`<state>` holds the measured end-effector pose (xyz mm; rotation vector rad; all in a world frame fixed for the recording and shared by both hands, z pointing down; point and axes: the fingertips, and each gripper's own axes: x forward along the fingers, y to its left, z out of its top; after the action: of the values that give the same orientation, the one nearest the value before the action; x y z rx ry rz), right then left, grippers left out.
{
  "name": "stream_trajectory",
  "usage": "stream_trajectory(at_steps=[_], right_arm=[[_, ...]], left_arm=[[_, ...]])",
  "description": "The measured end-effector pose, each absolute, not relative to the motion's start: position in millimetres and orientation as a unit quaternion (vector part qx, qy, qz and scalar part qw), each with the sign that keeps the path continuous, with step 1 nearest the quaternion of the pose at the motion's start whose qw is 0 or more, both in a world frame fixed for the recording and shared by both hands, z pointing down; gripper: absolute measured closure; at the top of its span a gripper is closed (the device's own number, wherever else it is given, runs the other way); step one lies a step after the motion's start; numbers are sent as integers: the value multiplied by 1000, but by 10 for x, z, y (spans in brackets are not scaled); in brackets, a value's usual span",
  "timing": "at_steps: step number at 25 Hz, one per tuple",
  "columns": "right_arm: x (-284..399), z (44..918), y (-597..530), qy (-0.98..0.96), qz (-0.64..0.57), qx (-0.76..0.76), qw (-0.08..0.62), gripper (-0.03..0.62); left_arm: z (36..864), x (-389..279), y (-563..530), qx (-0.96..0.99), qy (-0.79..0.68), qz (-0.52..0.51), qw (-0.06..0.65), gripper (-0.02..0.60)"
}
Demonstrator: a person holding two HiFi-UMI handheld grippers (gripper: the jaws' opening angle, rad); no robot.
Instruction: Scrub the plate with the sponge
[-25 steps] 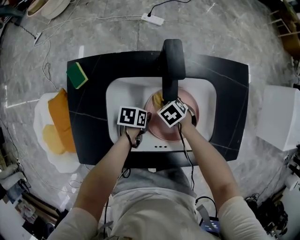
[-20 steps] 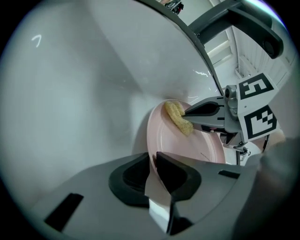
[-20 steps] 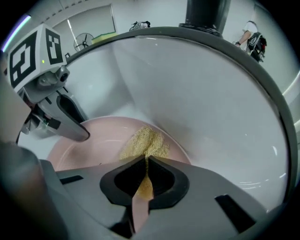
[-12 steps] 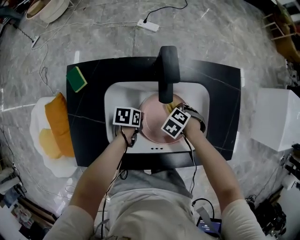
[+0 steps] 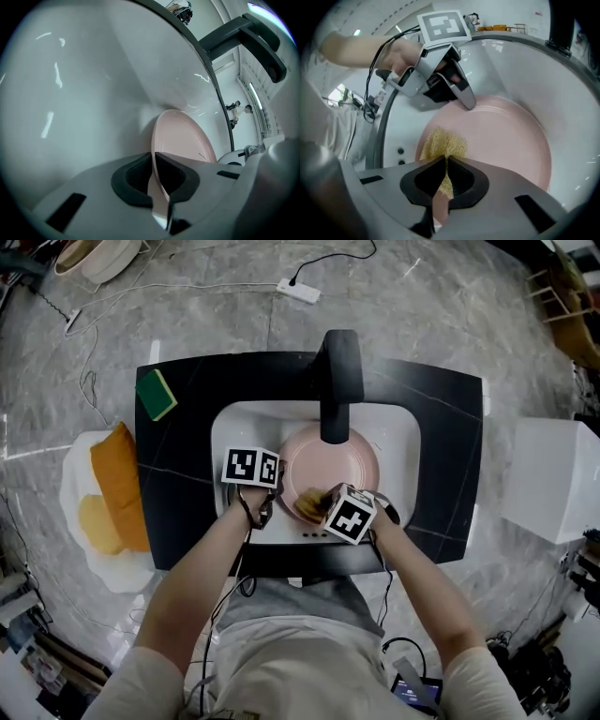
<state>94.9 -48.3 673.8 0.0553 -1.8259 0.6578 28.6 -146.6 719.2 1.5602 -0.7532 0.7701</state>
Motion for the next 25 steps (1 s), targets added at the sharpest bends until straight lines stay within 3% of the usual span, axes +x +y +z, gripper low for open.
stream_trajectory(at_steps=[7,11,16,21,25], right_arm=[[715,6908,-962,-791,265,92,543,549],[1019,7092,-1453,-779,292,164,529,549],[1571,7174,-1848,-741,238,230,584,551],[1897,7062,-1312,-698,167,124,685,551],[1750,6823,-768,-704,182,47,685,551]], left_arm=[[7120,324,-1453,690,-298,350,560,543],[7128,375,-1391,703,-276,368,543,531],[7141,344,-1382,693,-276,364,557,532],[7152,250,-1374,691,-272,375,555,537],[7133,219,-1443,672,-300,340,585,552]])
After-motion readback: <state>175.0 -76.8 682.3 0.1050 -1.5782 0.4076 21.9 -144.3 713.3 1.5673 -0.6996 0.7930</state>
